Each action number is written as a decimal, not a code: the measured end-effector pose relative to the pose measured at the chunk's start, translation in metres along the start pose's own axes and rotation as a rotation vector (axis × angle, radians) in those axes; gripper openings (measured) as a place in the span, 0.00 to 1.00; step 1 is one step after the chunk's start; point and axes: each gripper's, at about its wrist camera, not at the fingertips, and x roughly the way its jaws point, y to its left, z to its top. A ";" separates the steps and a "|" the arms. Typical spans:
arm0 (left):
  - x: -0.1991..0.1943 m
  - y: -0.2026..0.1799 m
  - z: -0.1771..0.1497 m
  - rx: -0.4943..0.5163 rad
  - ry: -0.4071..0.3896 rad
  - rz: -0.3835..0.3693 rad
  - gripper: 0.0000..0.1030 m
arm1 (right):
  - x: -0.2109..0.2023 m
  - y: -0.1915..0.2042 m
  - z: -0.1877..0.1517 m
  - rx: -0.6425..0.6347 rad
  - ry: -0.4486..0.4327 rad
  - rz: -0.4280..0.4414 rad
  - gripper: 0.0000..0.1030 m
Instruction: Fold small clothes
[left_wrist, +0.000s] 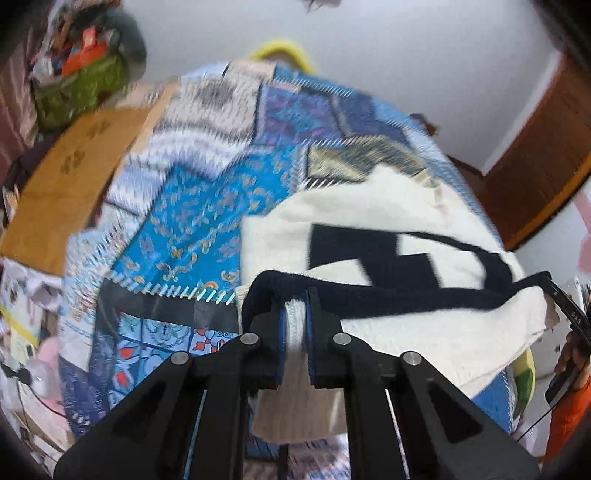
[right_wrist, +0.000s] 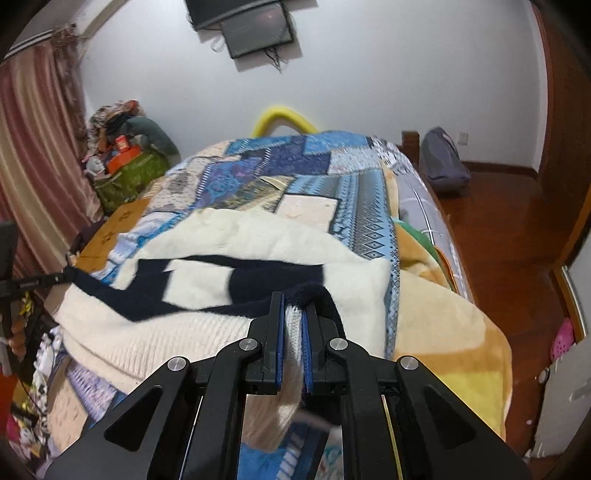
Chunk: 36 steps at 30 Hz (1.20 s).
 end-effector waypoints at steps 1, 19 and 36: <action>0.014 0.005 0.001 -0.014 0.023 -0.001 0.09 | 0.010 -0.004 0.001 0.013 0.018 -0.004 0.07; -0.007 0.028 0.010 0.045 -0.070 0.105 0.68 | 0.025 -0.037 0.004 0.060 0.108 0.039 0.17; 0.000 0.045 -0.037 0.129 0.008 0.104 0.68 | 0.001 -0.052 -0.022 -0.041 0.147 -0.097 0.50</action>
